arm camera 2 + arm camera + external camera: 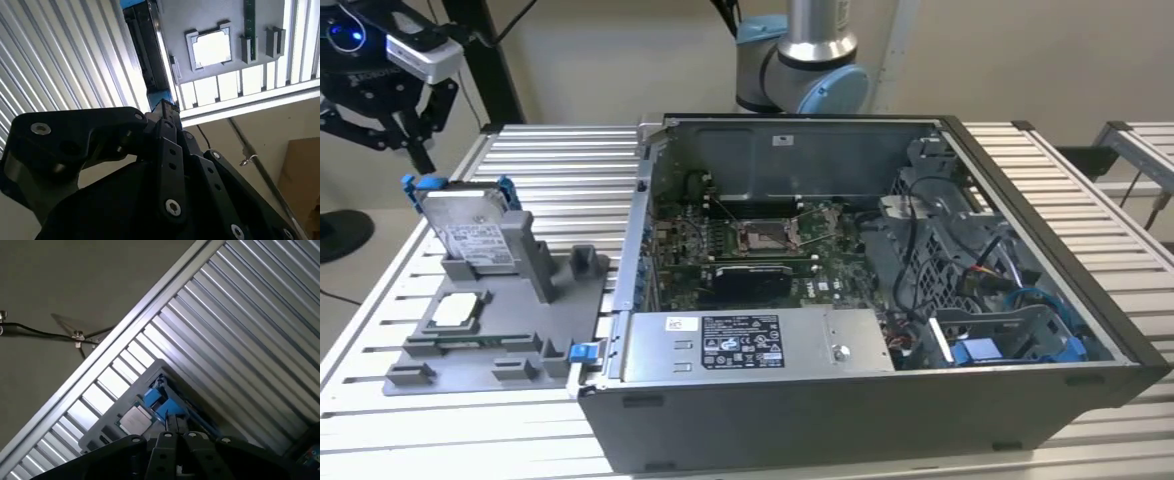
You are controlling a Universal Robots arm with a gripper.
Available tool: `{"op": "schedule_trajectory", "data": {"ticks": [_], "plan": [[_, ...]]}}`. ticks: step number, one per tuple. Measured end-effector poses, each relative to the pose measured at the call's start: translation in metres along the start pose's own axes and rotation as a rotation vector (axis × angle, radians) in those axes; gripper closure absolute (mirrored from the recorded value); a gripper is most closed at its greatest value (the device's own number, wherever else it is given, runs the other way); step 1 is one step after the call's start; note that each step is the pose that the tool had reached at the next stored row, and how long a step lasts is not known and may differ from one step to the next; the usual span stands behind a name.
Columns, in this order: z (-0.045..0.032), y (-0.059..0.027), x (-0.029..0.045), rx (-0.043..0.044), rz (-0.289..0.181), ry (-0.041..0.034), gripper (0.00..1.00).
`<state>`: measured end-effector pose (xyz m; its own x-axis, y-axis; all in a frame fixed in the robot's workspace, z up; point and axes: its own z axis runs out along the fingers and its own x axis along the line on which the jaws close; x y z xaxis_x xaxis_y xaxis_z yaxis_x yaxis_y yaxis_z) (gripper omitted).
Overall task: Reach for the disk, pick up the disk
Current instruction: 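Pick up the disk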
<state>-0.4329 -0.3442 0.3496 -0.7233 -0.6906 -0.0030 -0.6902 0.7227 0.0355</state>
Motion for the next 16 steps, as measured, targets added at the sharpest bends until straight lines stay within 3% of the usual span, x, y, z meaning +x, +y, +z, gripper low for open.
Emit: {"op": "schedule_trajectory", "data": {"ticks": [16], "plan": [[0.0000,0.0000,0.0000,0.0003,-0.290,0.0091,1.00]]}}
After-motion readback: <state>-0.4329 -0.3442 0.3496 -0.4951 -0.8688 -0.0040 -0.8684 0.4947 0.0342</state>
